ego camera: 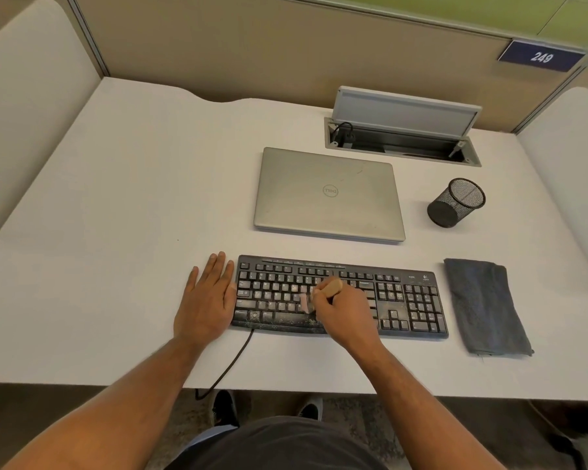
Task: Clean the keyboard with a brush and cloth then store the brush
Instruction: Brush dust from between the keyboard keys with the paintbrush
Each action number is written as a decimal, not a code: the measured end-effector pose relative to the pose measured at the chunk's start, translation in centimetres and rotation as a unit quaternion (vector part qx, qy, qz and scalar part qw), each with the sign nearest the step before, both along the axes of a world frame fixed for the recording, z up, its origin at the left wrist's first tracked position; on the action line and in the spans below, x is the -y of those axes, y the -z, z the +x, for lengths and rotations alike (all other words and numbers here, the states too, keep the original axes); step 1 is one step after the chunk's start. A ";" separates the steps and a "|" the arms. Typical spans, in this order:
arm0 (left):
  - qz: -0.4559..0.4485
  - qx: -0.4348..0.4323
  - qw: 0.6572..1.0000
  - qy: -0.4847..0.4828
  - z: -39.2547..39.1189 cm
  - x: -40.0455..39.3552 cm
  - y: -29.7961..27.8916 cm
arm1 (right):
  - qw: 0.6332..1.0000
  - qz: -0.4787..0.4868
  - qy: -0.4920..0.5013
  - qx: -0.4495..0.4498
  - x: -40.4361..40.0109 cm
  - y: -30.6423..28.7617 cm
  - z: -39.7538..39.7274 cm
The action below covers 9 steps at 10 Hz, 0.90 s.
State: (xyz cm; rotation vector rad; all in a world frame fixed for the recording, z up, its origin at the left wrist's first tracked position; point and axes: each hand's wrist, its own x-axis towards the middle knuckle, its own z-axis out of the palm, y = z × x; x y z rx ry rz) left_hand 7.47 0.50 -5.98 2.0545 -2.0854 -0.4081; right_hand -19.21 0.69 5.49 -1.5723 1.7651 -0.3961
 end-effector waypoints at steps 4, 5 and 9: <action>-0.008 0.000 1.000 0.003 0.1 0.0 0.0 | 0.999 -0.022 0.018 0.026 0.2 0.0 0.3; -0.009 -0.002 1.000 0.002 0.1 0.0 0.0 | 1.000 -0.020 0.003 0.010 0.1 0.3 0.4; -0.011 -0.007 1.000 -0.002 0.0 0.0 0.0 | 1.000 -0.003 -0.017 0.012 0.1 0.4 1.1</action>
